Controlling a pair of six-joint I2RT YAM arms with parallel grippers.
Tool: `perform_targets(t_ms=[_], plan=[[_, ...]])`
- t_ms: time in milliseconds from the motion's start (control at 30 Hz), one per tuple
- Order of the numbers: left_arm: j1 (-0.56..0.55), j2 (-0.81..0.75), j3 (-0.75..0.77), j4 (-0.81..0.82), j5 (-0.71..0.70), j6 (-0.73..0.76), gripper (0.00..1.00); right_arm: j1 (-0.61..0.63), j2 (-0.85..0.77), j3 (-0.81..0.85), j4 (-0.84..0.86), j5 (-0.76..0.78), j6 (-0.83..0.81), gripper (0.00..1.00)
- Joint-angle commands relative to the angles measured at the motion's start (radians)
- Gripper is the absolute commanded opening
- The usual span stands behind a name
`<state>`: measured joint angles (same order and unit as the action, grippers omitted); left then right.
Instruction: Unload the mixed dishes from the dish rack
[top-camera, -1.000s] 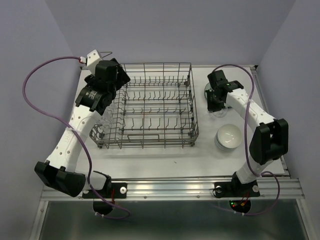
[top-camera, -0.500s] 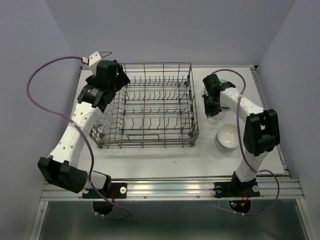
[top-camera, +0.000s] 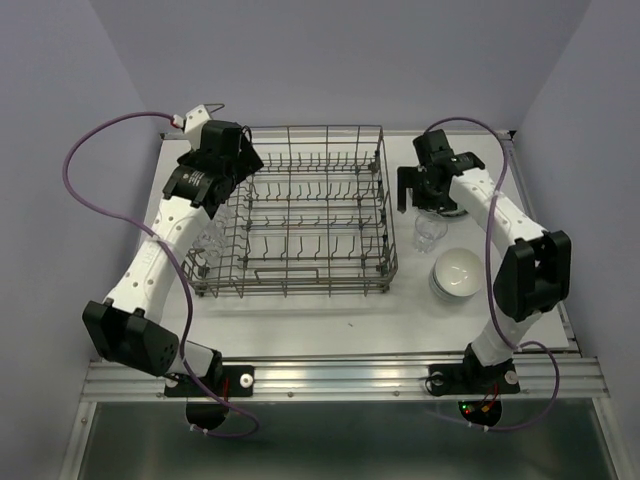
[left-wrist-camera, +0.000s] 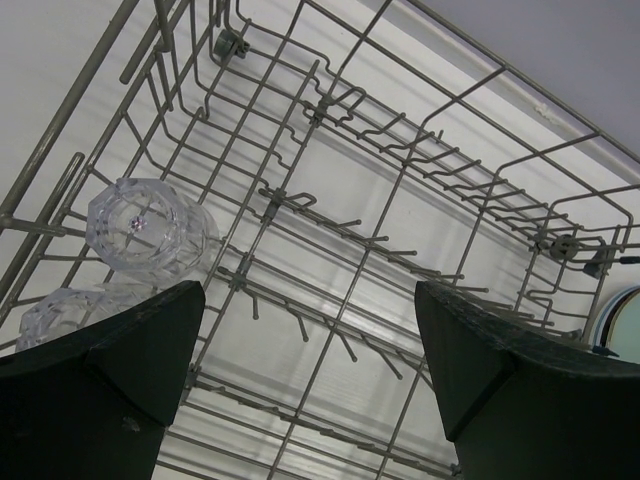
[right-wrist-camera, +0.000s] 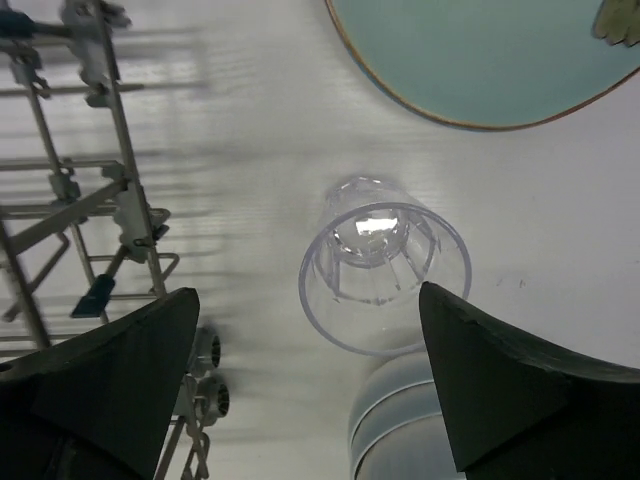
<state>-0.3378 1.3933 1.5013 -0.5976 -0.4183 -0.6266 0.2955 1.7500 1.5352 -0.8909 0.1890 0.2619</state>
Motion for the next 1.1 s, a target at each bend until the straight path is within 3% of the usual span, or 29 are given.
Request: perform_targets(t_ms=[0, 100, 200, 333, 467, 567, 700, 767, 967, 1067], plan=[[0.008, 0.012, 0.05, -0.017, -0.017, 0.019, 0.99, 0.004, -0.13, 0.083, 0.067, 0.081, 0.057, 1.0], [0.008, 0.016, 0.057, -0.027, -0.025, 0.024, 0.99, 0.004, -0.207, 0.027, 0.197, 0.054, 0.083, 1.0], [0.008, 0.019, 0.059, -0.042, -0.05, 0.021, 0.99, 0.004, -0.244, -0.015, 0.276, -0.08, 0.086, 1.0], [0.008, 0.036, 0.06, -0.063, -0.069, 0.018, 0.99, 0.004, -0.218, -0.038, 0.31, -0.18, 0.108, 1.0], [0.008, 0.059, 0.062, -0.088, -0.108, 0.013, 0.99, 0.013, -0.179, -0.064, 0.316, -0.181, 0.122, 0.99], [0.008, 0.072, 0.051, -0.097, -0.12, 0.002, 0.99, 0.024, -0.162, -0.115, 0.34, -0.23, 0.132, 0.9], [0.008, 0.088, 0.04, -0.113, -0.152, -0.018, 0.99, 0.053, -0.142, -0.152, 0.375, -0.244, 0.151, 0.63], [0.008, 0.105, 0.042, -0.123, -0.183, -0.027, 0.99, 0.062, -0.141, -0.165, 0.391, -0.24, 0.16, 0.59], [0.008, 0.153, 0.033, -0.122, -0.211, -0.039, 0.99, 0.071, -0.139, -0.199, 0.428, -0.237, 0.209, 0.34], [0.008, 0.18, 0.042, -0.129, -0.217, -0.051, 0.99, 0.08, -0.142, -0.21, 0.429, -0.224, 0.221, 0.3]])
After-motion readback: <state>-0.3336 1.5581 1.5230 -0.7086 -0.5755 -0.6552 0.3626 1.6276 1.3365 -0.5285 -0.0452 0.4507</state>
